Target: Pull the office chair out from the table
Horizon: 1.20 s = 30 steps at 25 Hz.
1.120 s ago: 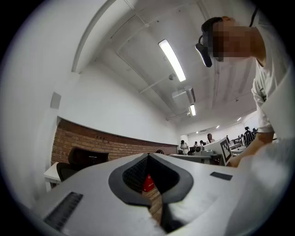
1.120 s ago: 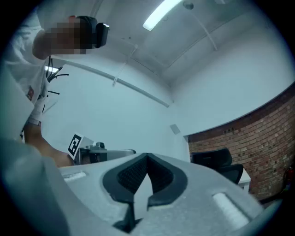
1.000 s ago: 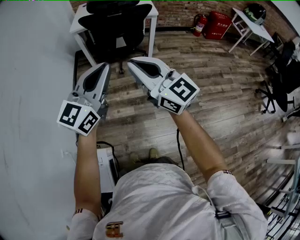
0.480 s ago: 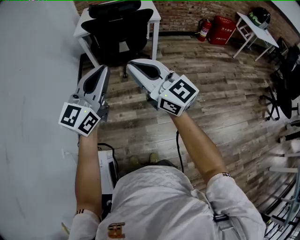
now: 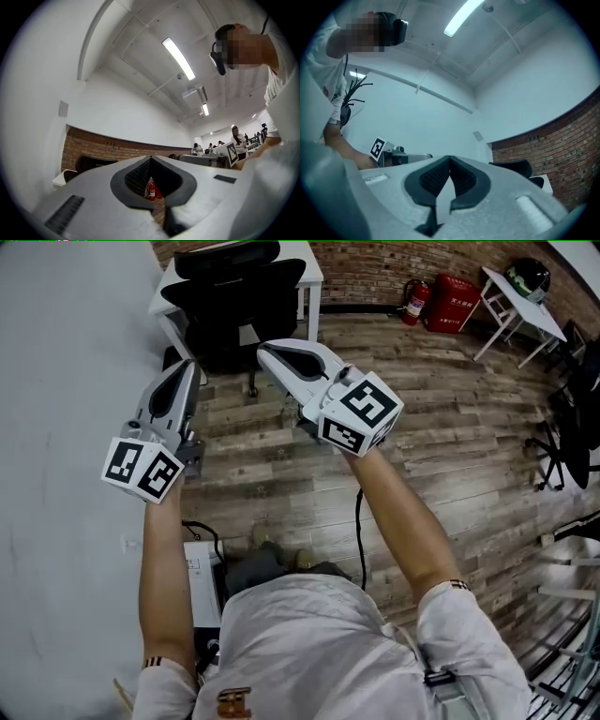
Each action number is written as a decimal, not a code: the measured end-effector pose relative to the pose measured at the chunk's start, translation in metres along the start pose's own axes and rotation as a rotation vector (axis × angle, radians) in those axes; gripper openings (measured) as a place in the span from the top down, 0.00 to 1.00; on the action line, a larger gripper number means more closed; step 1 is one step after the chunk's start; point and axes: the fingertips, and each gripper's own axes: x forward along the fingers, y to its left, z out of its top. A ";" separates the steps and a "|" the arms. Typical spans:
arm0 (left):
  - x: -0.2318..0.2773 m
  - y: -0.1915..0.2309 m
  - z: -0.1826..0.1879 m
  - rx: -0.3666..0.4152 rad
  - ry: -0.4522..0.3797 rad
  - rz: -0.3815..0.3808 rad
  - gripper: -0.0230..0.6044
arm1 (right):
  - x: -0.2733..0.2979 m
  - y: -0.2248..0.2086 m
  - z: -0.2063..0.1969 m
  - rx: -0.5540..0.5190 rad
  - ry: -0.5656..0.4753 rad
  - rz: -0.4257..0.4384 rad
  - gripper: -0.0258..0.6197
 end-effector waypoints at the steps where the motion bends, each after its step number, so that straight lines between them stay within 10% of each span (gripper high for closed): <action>1: 0.002 0.004 0.000 0.001 0.000 0.004 0.96 | 0.001 -0.004 0.000 -0.003 0.001 0.001 0.96; 30: 0.125 0.304 -0.053 0.166 0.130 -0.106 0.96 | 0.216 -0.185 -0.101 -0.140 0.235 -0.095 0.96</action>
